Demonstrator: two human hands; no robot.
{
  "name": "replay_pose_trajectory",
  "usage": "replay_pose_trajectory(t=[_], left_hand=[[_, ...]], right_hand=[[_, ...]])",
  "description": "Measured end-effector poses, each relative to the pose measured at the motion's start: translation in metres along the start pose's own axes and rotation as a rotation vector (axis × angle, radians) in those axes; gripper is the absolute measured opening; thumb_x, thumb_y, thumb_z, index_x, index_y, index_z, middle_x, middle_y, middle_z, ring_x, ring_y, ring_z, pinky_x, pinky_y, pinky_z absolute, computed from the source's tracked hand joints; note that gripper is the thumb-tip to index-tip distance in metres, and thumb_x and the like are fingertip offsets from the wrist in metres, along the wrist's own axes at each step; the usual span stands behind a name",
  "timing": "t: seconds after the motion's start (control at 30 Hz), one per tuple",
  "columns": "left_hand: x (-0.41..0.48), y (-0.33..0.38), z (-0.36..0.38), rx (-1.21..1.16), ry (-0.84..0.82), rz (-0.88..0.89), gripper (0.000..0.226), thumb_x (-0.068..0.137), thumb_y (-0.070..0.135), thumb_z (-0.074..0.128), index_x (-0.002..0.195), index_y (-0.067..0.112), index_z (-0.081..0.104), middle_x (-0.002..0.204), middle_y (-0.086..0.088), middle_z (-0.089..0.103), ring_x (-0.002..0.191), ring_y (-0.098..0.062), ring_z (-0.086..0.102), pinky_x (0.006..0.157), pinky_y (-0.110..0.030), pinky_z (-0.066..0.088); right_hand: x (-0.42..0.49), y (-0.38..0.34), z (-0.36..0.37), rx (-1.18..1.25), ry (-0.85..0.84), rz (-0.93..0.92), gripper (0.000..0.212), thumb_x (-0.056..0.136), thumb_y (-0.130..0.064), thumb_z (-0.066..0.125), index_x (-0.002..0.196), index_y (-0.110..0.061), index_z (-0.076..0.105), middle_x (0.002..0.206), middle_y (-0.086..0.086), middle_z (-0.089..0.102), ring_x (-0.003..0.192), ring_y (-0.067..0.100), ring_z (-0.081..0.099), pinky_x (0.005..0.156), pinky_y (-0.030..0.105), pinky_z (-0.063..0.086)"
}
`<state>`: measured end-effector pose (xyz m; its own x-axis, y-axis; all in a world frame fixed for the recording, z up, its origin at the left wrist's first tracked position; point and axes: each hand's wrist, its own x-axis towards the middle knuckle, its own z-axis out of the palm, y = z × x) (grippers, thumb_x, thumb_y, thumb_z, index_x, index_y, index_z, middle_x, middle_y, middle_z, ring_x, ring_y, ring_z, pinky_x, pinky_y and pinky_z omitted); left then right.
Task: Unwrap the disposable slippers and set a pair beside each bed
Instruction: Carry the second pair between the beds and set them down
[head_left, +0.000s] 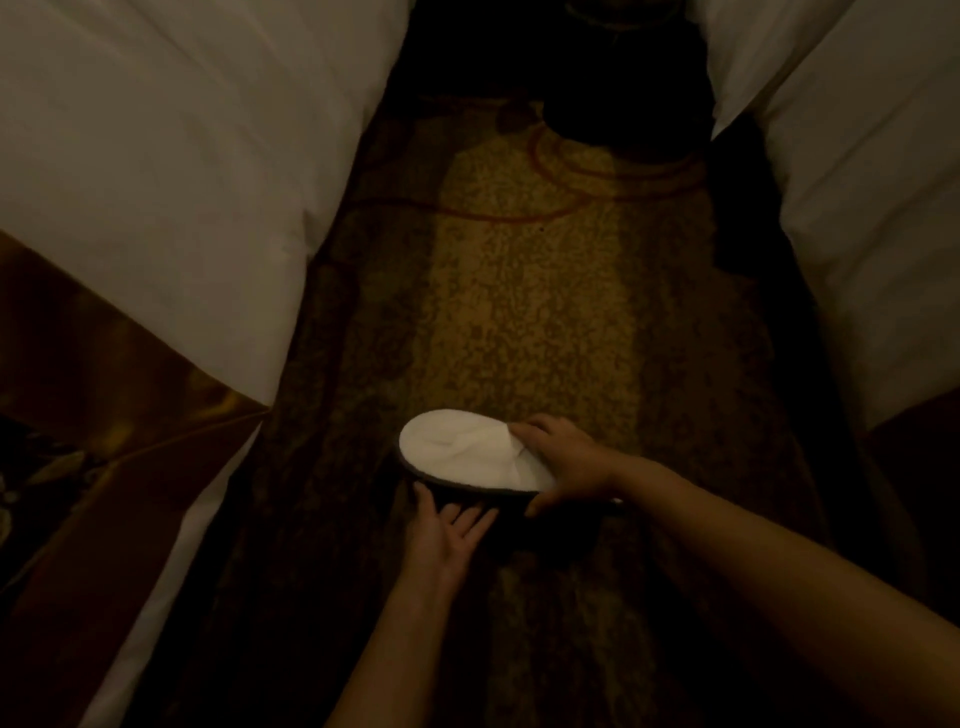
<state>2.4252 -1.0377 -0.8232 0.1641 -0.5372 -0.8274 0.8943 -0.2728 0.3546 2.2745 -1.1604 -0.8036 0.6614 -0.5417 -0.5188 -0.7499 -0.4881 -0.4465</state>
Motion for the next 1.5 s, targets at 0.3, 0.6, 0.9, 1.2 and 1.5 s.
replay_pose_trajectory(t=[0.3,0.6,0.9,1.2,1.5], left_hand=[[0.000,0.002,-0.027,0.007,0.093,0.003,0.052,0.099,0.037,0.034,0.145,0.015,0.024,0.148,-0.027,0.030,0.132,-0.041,0.037,0.091,-0.044,0.044],[-0.014,0.004,-0.041,-0.003,-0.020,-0.051,0.048,0.097,0.035,0.039,0.140,0.015,0.034,0.137,-0.026,0.043,0.124,-0.040,0.045,0.087,-0.046,0.046],[-0.016,0.007,-0.037,-0.060,-0.062,-0.111,0.047,0.098,0.032,0.038,0.140,0.014,0.033,0.143,-0.027,0.036,0.131,-0.044,0.037,0.094,-0.052,0.040],[-0.022,0.011,-0.019,0.050,-0.064,-0.073,0.049,0.098,0.032,0.038,0.140,0.007,0.031,0.132,-0.020,0.046,0.120,-0.037,0.048,0.092,-0.049,0.043],[-0.008,0.034,-0.009,1.026,0.264,0.500,0.054,0.091,0.021,0.055,0.141,0.020,0.034,0.147,-0.016,0.034,0.130,-0.033,0.040,0.107,-0.047,0.038]], right_hand=[[0.050,0.032,-0.011,0.068,0.192,0.115,0.107,0.068,-0.045,0.077,0.149,-0.023,0.010,0.156,0.007,0.011,0.141,0.029,0.014,0.115,0.037,0.017],[0.067,0.052,0.003,-0.098,0.177,0.224,0.109,0.071,-0.042,0.075,0.149,-0.019,0.003,0.158,0.008,0.006,0.143,0.029,0.010,0.117,0.041,0.010],[0.007,-0.001,-0.016,0.033,0.004,-0.006,0.091,0.078,-0.065,0.055,0.149,-0.026,0.012,0.160,0.003,0.003,0.146,0.021,0.005,0.116,0.036,0.008],[-0.053,-0.043,0.045,-0.194,0.378,0.023,0.049,0.086,-0.014,0.049,0.134,-0.018,0.042,0.136,0.007,0.048,0.122,0.026,0.044,0.096,0.035,0.036],[-0.040,-0.019,0.036,0.156,0.205,0.043,0.037,0.086,-0.016,0.047,0.123,-0.015,0.053,0.127,0.013,0.058,0.114,0.031,0.054,0.089,0.035,0.044]])
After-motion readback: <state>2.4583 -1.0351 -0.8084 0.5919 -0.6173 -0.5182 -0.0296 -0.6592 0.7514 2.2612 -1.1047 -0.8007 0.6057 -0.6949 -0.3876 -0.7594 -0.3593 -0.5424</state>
